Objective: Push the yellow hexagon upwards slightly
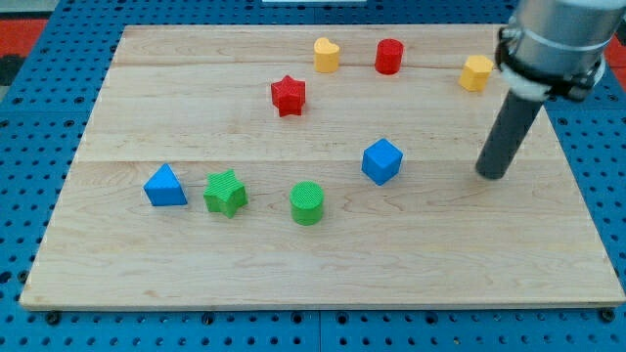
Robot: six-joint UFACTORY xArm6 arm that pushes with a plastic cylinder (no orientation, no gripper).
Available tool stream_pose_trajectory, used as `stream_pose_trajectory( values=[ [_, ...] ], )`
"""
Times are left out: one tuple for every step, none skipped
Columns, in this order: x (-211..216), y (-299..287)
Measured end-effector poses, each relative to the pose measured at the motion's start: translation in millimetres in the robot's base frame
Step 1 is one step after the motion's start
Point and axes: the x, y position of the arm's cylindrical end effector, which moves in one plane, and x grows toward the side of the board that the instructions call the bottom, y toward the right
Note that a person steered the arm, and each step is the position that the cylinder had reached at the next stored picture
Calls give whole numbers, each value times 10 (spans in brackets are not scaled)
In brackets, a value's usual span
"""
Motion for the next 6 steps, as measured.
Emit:
stream_pose_trajectory(
  values=[
    [-520, 84],
    [-1003, 83],
    [-1052, 215],
    [-1223, 242],
    [-1401, 199],
    [-1385, 99]
  ],
)
